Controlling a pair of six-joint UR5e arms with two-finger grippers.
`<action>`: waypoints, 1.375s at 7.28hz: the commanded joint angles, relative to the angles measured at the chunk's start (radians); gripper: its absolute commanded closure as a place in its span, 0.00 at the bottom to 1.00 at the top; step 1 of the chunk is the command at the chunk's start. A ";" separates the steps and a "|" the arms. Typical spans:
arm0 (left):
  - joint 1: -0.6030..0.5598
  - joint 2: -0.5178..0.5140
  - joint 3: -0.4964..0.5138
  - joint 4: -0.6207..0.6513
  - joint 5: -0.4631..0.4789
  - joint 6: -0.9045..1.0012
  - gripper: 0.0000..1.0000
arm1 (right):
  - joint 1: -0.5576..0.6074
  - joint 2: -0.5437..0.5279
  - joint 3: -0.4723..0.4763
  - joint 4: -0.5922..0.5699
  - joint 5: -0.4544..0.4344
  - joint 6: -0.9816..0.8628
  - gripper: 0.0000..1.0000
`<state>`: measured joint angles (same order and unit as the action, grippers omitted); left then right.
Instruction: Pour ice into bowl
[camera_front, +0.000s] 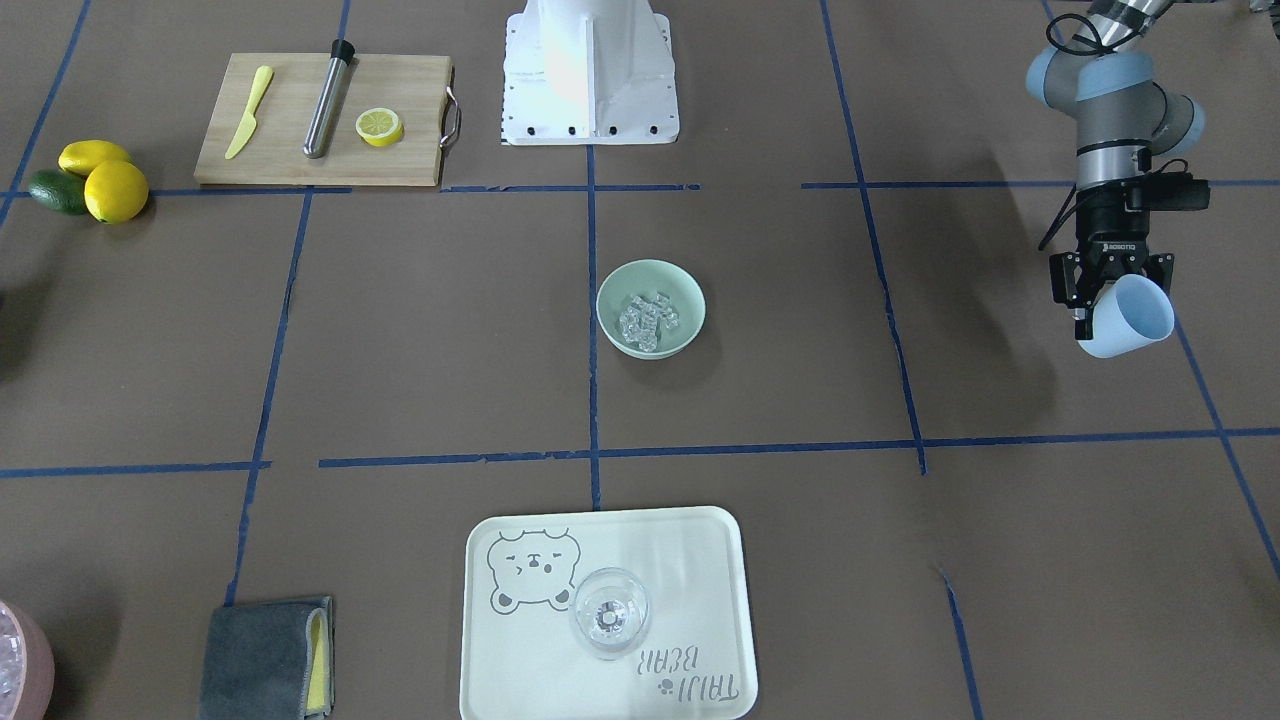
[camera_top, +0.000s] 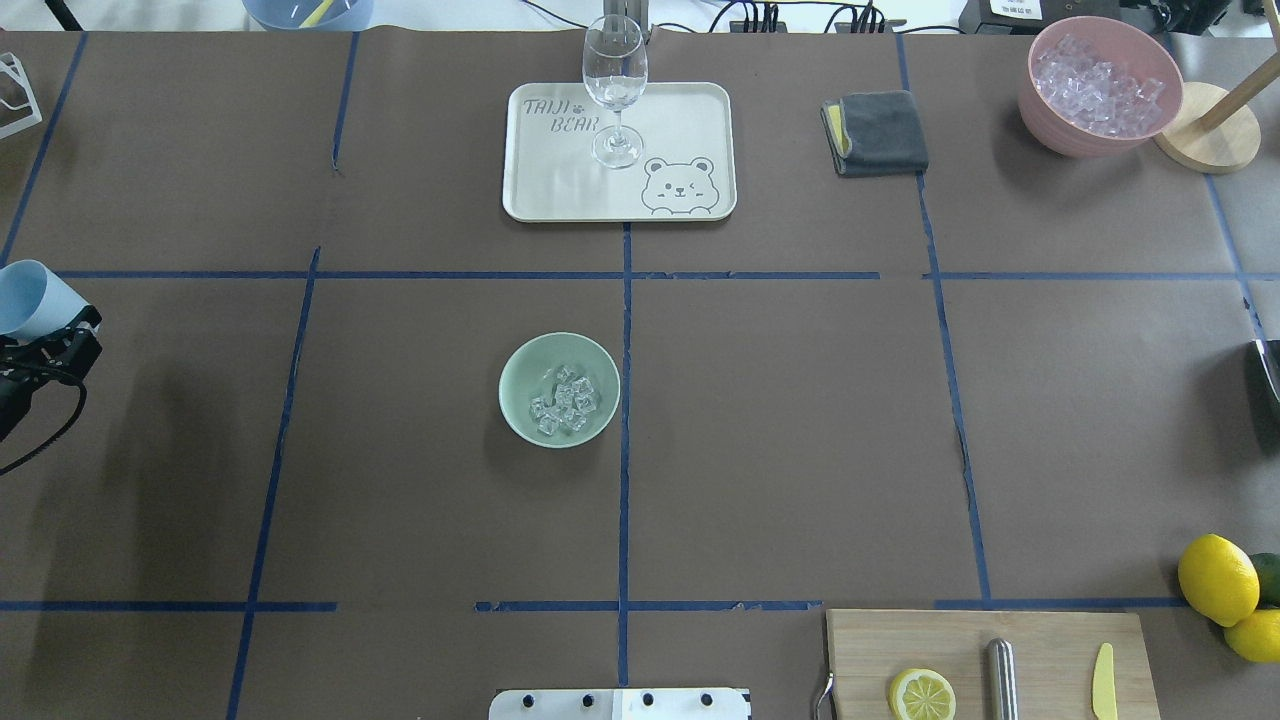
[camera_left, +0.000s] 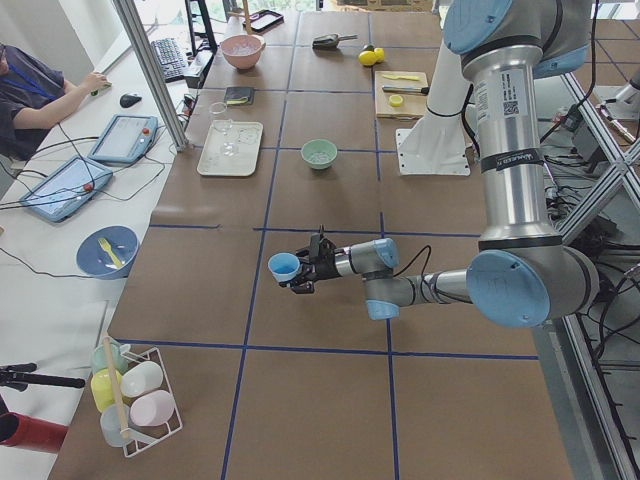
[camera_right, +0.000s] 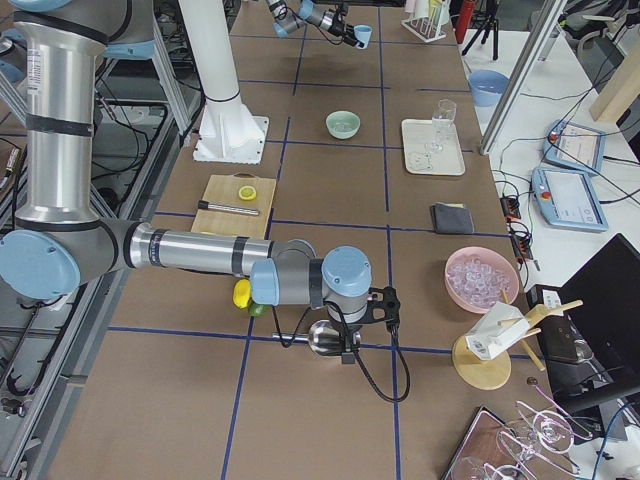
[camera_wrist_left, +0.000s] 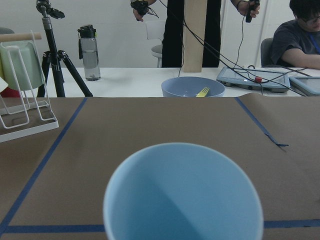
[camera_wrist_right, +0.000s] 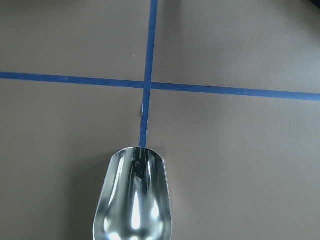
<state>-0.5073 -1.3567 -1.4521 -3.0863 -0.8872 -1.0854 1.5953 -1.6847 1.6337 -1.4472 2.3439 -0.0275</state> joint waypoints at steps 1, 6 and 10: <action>0.054 -0.004 0.010 0.006 0.008 -0.001 1.00 | 0.000 -0.001 0.000 0.001 0.000 -0.005 0.00; 0.108 -0.035 0.047 0.011 0.043 0.001 1.00 | 0.000 -0.001 0.000 -0.001 0.000 -0.002 0.00; 0.138 -0.035 0.053 0.012 0.043 0.002 0.79 | 0.000 0.000 0.000 -0.001 0.000 0.001 0.00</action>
<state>-0.3763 -1.3913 -1.4029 -3.0747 -0.8437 -1.0831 1.5953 -1.6845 1.6327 -1.4474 2.3439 -0.0262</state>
